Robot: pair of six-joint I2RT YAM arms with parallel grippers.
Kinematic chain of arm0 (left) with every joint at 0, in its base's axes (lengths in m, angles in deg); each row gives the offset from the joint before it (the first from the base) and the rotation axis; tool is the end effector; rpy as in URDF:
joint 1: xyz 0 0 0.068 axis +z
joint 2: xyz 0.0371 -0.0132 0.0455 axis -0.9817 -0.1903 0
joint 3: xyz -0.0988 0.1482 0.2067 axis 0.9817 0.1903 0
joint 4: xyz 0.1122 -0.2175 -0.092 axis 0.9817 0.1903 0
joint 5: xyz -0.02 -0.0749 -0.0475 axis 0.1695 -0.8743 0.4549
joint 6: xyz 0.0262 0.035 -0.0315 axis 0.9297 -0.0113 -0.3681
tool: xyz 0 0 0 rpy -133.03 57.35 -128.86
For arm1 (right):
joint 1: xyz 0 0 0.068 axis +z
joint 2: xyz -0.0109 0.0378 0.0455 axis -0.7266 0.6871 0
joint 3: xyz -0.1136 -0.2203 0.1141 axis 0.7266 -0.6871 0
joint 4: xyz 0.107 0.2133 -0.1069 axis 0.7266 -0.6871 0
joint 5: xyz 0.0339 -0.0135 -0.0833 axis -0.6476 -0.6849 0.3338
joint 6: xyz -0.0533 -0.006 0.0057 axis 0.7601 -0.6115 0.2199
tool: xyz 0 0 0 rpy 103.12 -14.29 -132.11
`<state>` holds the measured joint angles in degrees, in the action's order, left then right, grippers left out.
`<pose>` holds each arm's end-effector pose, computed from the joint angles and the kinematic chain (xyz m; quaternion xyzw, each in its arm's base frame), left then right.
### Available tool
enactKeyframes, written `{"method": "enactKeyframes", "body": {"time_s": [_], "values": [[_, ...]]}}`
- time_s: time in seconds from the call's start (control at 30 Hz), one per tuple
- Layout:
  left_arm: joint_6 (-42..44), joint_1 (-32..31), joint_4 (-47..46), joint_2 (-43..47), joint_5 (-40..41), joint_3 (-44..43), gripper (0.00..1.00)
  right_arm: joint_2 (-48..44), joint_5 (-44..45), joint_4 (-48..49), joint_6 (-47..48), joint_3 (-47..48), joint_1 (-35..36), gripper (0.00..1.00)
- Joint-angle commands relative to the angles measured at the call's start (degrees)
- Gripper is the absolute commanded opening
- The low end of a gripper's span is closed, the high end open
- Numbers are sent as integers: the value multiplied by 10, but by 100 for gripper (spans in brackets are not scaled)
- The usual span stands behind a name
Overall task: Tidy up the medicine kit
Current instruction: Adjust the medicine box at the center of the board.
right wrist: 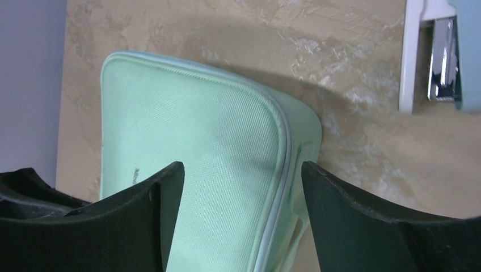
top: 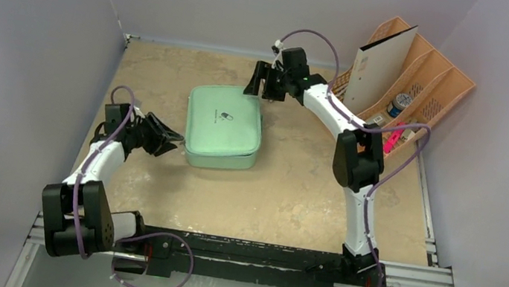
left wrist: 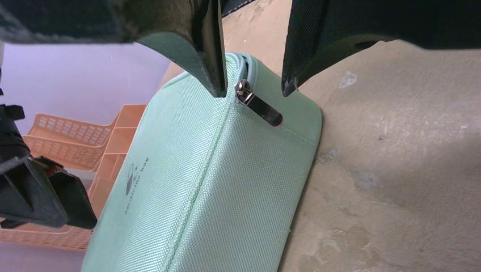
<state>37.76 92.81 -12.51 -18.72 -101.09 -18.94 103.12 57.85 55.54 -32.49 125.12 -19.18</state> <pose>0.2301 0.0352 0.1918 -0.3711 0.8216 -0.3694 0.2252 0.4639 0.2534 0.2489 -0.0808 0.8627 0.3453 0.3605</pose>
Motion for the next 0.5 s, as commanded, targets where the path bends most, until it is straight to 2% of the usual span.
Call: {"method": "enactKeyframes", "body": {"time_s": [0.0, 0.13, 0.3, 0.33, 0.4, 0.47], "values": [[-14, -4, -26, 12, -30, 12, 39, -93, 31, -62, 24, -4, 3, 79], [2, -14, -24, 17, -23, 11, 40, -154, 66, -84, -3, -64, 3, 79], [58, -24, 4, -17, -34, -32, 45, -230, 63, -49, -59, -196, 22, 81], [71, -26, 11, -22, -30, -41, 47, -241, 61, -37, -69, -220, 28, 84], [91, -28, 19, -33, -31, -57, 49, -263, 61, -16, -91, -268, 39, 99], [121, -28, 49, -51, -34, -90, 51, -278, 61, 14, -113, -303, 43, 99]]}}
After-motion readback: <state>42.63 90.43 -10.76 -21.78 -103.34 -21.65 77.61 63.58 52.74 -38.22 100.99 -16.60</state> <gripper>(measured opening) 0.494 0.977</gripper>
